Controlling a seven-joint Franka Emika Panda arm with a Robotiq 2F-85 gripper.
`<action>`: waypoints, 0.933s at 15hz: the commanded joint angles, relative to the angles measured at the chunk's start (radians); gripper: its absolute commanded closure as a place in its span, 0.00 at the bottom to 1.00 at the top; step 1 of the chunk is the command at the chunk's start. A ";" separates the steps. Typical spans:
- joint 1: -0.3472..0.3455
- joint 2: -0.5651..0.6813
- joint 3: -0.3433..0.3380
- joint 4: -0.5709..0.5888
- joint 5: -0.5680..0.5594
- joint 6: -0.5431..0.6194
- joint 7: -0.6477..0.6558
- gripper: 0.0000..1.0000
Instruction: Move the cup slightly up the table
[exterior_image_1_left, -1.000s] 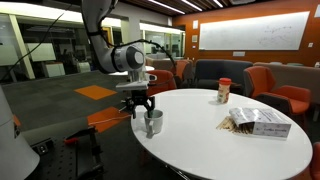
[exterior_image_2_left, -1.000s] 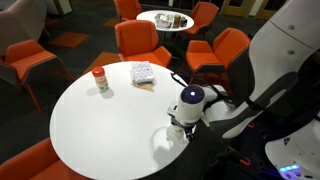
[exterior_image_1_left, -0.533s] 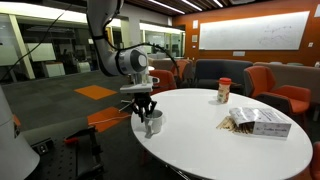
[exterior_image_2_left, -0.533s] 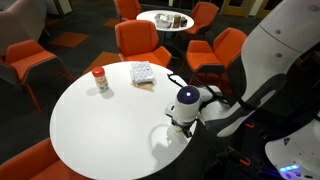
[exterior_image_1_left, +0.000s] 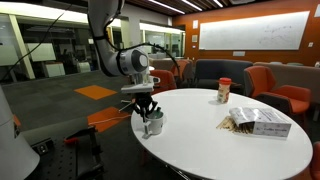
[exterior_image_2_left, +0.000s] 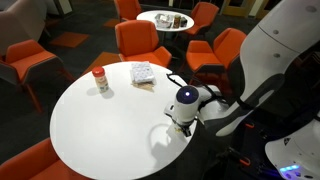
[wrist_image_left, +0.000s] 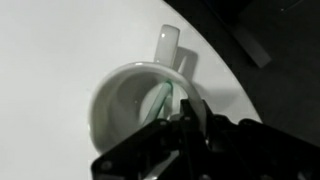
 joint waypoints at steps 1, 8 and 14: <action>0.007 -0.015 -0.016 0.001 -0.001 0.003 0.026 1.00; -0.048 -0.053 -0.036 0.047 0.093 -0.034 0.050 1.00; -0.063 0.009 -0.069 0.261 0.188 -0.202 0.140 1.00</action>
